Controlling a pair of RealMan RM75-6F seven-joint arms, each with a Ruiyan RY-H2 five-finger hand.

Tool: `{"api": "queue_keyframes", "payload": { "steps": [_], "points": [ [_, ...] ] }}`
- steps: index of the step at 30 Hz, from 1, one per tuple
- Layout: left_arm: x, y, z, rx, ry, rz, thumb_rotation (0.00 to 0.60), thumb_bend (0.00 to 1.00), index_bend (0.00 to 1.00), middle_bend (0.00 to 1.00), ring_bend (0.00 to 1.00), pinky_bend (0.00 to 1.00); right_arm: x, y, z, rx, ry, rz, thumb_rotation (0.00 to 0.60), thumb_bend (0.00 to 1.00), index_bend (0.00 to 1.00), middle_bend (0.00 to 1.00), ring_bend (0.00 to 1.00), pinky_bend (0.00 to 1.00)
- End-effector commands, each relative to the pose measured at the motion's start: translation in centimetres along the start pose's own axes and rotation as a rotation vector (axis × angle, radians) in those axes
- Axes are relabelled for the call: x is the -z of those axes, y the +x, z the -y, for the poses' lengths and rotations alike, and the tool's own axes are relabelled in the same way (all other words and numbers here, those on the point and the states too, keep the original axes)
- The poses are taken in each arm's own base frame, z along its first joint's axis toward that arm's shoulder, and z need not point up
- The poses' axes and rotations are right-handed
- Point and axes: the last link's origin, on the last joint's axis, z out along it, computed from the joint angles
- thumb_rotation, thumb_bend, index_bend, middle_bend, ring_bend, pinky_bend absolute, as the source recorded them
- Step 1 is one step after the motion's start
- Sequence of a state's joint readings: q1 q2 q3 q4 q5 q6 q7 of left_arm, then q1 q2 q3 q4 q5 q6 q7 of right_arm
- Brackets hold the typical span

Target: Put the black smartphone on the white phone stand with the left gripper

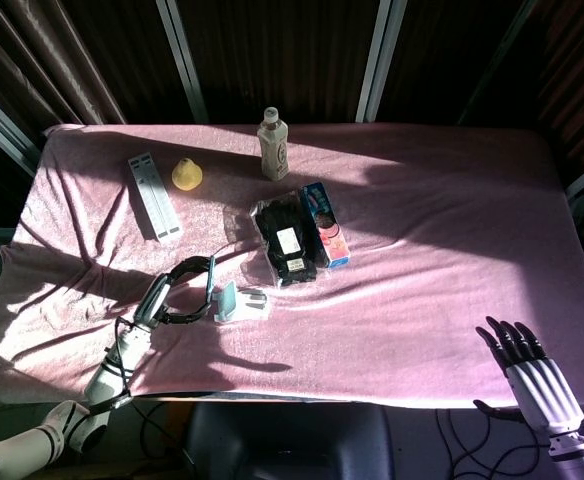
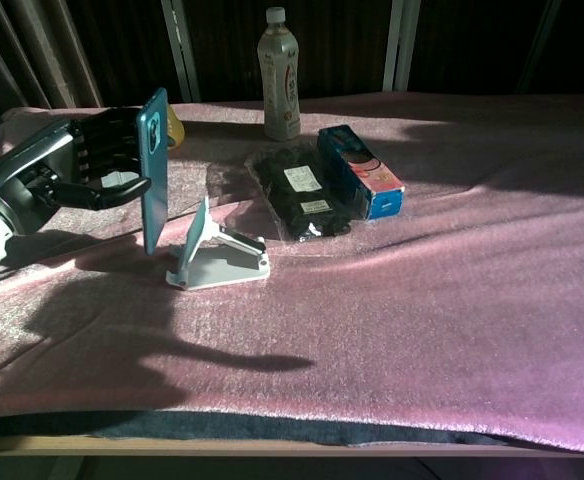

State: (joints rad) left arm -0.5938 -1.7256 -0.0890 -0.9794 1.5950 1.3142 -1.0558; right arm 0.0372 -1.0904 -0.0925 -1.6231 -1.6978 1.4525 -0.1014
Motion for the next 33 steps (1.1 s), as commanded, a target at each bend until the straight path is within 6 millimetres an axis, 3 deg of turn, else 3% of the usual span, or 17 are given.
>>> {"api": "queue_keyframes", "payload": {
  "steps": [1,12,33],
  "points": [
    [-0.1,-0.7,-0.1,0.009,-0.010,-0.021,0.600,0.46,0.84,1.00,0.67,0.26,0.0,0.0,0.0,-0.001,0.001,0.000,0.600,0.13,0.00,0.00,0.00,0.00],
    [-0.3,-2.8,0.8,0.002,0.006,-0.063,0.600,0.46,0.84,1.00,0.66,0.25,0.1,0.2,-0.1,-0.008,0.002,-0.004,0.600,0.13,0.00,0.00,0.00,0.00],
    [-0.6,-3.1,1.8,0.010,0.034,-0.070,0.600,0.46,0.84,1.00,0.66,0.25,0.0,0.1,0.0,-0.004,0.003,-0.001,0.600,0.13,0.00,0.00,0.00,0.00]
  ]
}}
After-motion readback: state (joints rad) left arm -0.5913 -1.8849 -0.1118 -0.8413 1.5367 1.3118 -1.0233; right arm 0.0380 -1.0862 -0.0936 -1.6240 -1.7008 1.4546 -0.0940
